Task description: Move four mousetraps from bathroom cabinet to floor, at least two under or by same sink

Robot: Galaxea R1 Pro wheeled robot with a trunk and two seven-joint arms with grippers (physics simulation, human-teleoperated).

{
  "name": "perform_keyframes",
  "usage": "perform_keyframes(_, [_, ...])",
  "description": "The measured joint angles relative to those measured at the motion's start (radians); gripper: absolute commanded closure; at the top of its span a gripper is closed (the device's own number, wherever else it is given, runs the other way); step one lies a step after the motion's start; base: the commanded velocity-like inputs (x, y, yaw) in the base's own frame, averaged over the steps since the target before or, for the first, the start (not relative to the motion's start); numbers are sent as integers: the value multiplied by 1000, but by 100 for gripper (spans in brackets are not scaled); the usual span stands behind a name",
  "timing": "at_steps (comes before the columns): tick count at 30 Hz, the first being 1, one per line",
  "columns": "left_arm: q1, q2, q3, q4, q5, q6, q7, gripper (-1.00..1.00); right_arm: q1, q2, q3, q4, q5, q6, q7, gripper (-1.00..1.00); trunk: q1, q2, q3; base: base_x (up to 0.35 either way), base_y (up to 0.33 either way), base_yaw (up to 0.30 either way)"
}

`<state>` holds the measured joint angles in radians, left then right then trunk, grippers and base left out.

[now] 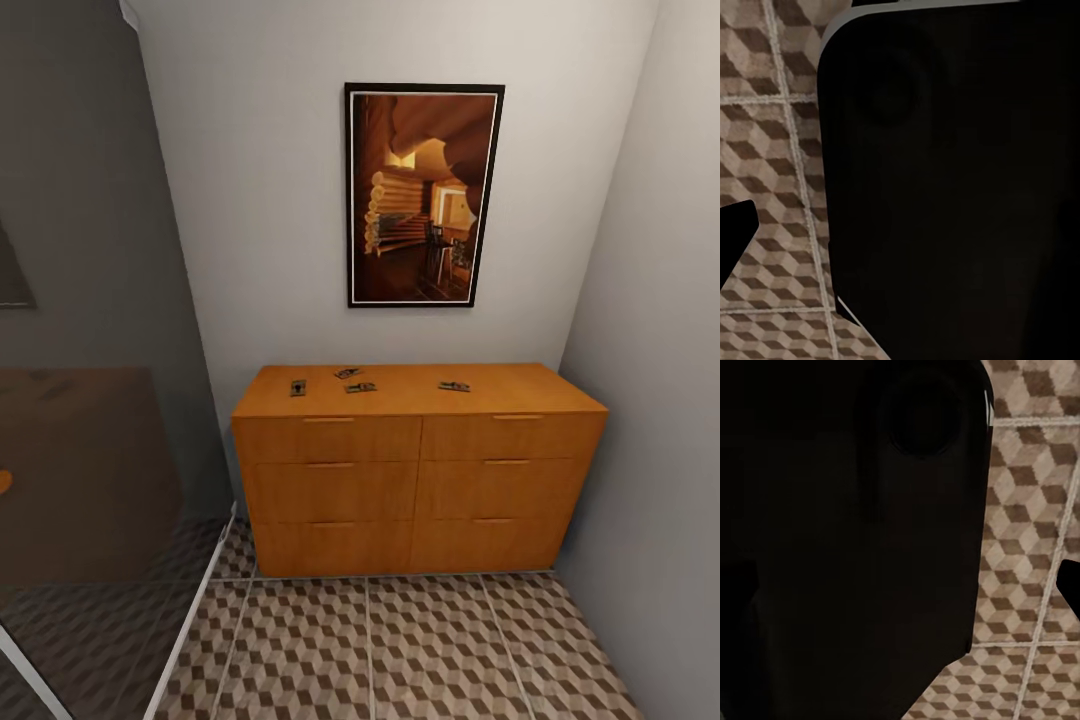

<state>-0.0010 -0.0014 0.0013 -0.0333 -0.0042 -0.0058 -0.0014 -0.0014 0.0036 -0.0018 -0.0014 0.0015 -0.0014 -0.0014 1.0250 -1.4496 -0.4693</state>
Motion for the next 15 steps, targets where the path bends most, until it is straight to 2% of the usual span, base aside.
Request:
perform_keyframes(6, [0,0,-3,0,-2,0,-1,-100,0,1,0,0,0,0,0,-100,0,0,0,98,0,0])
perform_keyframes(15, [0,0,-5,0,-3,0,-1,-100,0,1,-1,0,0,0,0,-100,-1,0,0,280,0,0])
